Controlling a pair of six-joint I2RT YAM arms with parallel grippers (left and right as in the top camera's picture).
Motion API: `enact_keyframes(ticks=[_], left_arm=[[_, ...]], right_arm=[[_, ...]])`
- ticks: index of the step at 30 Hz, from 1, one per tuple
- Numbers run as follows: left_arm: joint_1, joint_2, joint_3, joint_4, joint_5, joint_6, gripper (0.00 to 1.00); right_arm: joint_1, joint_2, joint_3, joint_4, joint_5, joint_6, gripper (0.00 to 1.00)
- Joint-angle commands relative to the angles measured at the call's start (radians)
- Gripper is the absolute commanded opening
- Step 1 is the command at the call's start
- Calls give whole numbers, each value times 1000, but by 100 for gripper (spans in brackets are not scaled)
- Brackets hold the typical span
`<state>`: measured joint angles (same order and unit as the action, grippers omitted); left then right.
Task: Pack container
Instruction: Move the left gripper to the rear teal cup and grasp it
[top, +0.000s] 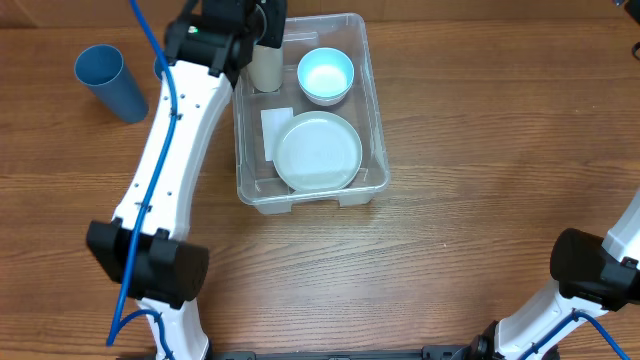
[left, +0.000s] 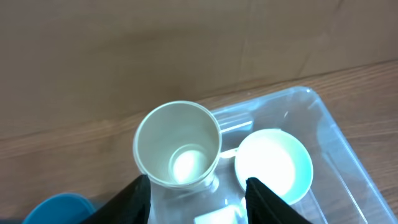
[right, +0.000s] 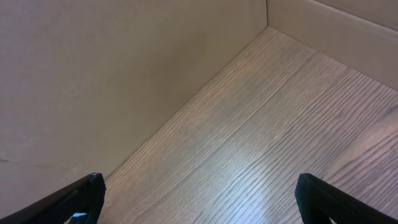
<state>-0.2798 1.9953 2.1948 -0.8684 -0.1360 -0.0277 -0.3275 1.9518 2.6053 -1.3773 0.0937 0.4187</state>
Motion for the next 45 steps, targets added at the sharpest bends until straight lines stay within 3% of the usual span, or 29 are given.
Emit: enact_keyframes(ticks=[1,6,13,17,26,30,36,40,45], left_arm=[[66,-111,47,-142,-28,-83,50],[225,-113,37,-337,53,-108,55],[315,-20,-9,-278,122,-103,49],[315,77,-9,-225,99,17,54],[314,216,-9,-169,104,234,53],[314,216,-9,-161,104,234,42],[313,215,3,-161,111,152,55],[311,214,71,-252,111,135,53],[311,213,303,-434,112,140,52]], right_arm=[[-2,-11,5,5,10,3,100],[-2,-11,5,5,10,3,100],[-2,-11,5,5,10,3,100],[-2,-11,5,5,10,3,100],[-2,-11,5,5,10,3,100],[-2,-11,5,5,10,3,100],[-2,-11,5,5,10,3,100],[-2,-11,5,5,10,3,100],[-2,-11,5,5,10,3,100]])
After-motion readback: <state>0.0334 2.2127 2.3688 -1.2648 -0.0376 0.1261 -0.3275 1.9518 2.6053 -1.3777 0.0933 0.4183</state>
